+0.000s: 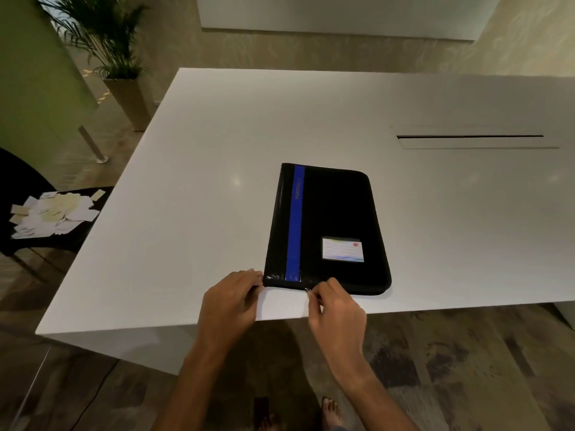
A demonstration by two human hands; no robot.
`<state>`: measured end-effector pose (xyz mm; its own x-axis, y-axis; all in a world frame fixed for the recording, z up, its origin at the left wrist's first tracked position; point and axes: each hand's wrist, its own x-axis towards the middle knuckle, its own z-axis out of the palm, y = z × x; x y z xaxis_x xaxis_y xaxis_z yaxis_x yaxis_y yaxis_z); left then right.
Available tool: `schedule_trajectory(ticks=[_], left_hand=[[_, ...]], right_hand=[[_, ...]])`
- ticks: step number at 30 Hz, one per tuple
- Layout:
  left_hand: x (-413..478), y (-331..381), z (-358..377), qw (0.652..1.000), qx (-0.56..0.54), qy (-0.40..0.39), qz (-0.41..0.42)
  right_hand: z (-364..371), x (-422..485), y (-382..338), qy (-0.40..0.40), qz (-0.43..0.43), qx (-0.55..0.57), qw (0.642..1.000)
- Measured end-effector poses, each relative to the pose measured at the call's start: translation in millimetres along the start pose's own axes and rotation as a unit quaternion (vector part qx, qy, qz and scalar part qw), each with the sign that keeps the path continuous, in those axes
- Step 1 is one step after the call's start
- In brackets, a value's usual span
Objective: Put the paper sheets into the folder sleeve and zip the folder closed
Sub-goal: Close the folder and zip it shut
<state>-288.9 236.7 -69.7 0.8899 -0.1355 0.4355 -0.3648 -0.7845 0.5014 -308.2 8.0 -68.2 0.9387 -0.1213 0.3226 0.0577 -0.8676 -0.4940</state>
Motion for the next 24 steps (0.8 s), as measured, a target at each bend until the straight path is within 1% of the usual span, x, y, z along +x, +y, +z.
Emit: schedule_trajectory(ticks=[2,5,6,7,8,10,18,21,24], left_hand=[[10,14,8,0.998,0.035,-0.017,0.045],[28,55,35,0.985,0.039,-0.074,0.151],[30,67,47,0.979,0.038,-0.099,0.173],[31,76,56,0.977,0.009,-0.128,0.169],[32,81,62,0.977,-0.032,-0.156,0.144],[31,80,69,0.974,-0.083,-0.181,0.106],[28,68,80,0.977,-0.068,-0.169,0.109],[29,64,84,0.978,-0.046,-0.162,0.126],[31,65,88,0.978,0.007,-0.134,0.161]], right_hand=[[2,-1,4,0.022,-0.025,-0.019,0.999],[6,-2,8,0.050,-0.052,-0.018,0.997],[7,-2,11,0.057,-0.059,-0.009,0.997],[7,-2,14,0.062,-0.062,-0.001,0.996],[6,-1,18,0.064,-0.061,0.005,0.996],[3,1,24,0.055,-0.057,0.006,0.997],[-4,6,45,0.025,-0.072,0.018,0.997],[-15,6,61,0.022,-0.062,0.033,0.997],[-28,6,84,0.023,-0.053,0.033,0.998]])
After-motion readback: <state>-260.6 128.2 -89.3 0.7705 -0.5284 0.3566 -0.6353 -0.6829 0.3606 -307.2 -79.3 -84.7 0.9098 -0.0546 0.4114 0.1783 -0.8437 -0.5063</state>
